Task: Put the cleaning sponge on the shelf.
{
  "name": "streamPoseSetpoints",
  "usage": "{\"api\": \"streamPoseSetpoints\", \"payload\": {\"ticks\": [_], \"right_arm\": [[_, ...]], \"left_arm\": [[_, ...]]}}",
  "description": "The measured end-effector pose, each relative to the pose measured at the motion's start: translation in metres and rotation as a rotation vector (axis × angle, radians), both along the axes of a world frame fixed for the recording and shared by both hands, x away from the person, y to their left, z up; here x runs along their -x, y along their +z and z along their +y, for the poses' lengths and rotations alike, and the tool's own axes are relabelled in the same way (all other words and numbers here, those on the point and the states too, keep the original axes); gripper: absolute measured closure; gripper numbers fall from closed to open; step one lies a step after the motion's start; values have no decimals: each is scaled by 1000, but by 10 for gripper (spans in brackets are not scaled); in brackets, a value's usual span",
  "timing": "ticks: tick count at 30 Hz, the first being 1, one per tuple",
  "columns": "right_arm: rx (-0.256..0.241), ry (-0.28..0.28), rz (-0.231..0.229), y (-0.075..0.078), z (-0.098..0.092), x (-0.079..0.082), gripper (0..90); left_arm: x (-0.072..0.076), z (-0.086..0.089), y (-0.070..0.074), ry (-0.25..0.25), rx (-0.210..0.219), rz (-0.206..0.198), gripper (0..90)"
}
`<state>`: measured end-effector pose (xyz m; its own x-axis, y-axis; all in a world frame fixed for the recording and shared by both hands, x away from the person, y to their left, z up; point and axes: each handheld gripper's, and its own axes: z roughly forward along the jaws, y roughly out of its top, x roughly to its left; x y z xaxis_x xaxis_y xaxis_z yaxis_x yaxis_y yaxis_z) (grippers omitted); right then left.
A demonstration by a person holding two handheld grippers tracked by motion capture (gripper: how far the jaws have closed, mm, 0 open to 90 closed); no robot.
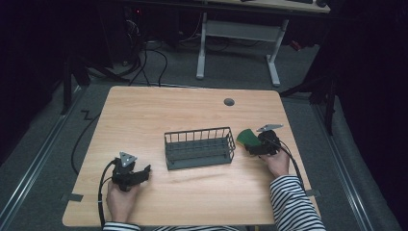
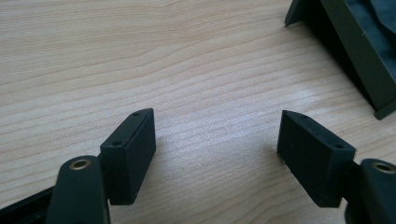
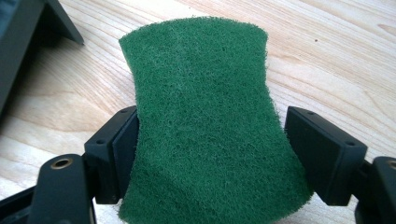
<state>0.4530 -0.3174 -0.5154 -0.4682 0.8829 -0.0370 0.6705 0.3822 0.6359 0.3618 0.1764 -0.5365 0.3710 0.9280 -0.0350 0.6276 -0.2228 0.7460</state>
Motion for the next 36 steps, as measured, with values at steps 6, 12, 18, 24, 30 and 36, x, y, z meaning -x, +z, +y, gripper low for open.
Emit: {"api": "streamPoseSetpoints", "payload": {"ticks": [6, 12, 18, 24, 30, 36], "right_arm": [[-26, 3, -22, 6, 0, 3, 224], [-43, -1, -20, 11, -2, 5, 225], [-77, 9, -26, 21, -7, 10, 226], [-93, 7, -10, 27, -11, 15, 225], [-110, 18, -13, 35, -13, 20, 225], [-134, 35, -49, 48, -14, 29, 225]], "left_arm": [[0, 0, 0, 0, 2, 0, 287], [0, 0, 0, 0, 2, 0, 287], [0, 0, 0, 0, -4, 1, 288], [0, 0, 0, 0, -3, 1, 287], [0, 0, 0, -1, -2, 1, 286], [0, 0, 0, -1, -1, 1, 286]]}}
